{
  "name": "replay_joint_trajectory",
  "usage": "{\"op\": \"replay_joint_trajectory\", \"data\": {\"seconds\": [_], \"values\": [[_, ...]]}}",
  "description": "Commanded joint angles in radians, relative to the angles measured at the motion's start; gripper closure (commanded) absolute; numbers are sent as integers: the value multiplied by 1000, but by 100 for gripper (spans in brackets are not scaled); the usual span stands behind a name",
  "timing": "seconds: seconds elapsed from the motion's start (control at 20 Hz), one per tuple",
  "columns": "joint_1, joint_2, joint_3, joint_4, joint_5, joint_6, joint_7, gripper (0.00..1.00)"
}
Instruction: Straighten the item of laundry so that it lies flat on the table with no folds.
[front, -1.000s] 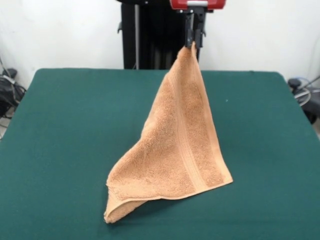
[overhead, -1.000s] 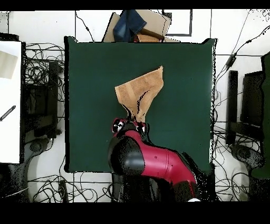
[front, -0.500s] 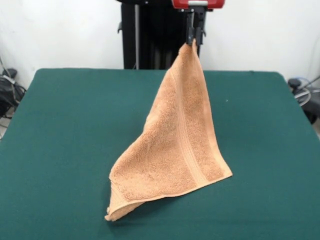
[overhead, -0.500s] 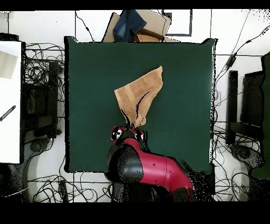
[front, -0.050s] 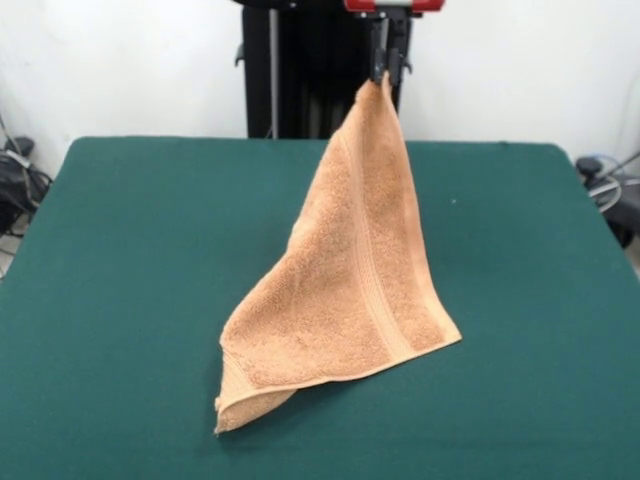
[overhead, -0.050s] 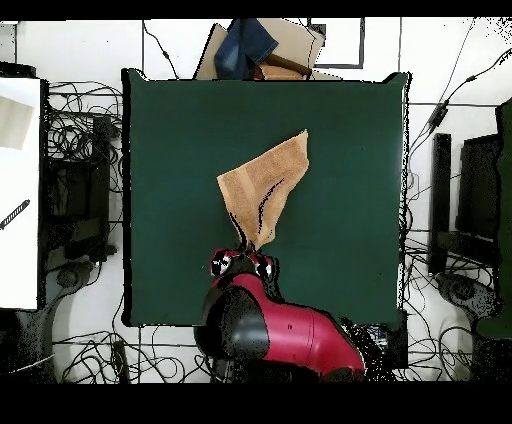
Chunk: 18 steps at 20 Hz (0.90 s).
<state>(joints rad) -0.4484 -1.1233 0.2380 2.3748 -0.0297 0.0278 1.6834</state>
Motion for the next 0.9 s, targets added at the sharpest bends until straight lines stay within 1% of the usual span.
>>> {"op": "replay_joint_trajectory", "data": {"seconds": [0.05, 0.3, 0.55, 0.65, 0.75, 0.8, 0.9], "values": [[-10, 38, 24, 76, -62, -94, 183, 100], [22, 91, -15, 61, -66, -179, 202, 100], [43, 125, -31, 50, -56, -226, 199, 100], [55, 138, -43, 38, -71, -273, 186, 100], [48, 142, -35, 35, -90, -291, 173, 100], [44, 144, -30, 33, -99, -299, 167, 0], [34, 136, -17, 36, -112, -292, 159, 0]]}}
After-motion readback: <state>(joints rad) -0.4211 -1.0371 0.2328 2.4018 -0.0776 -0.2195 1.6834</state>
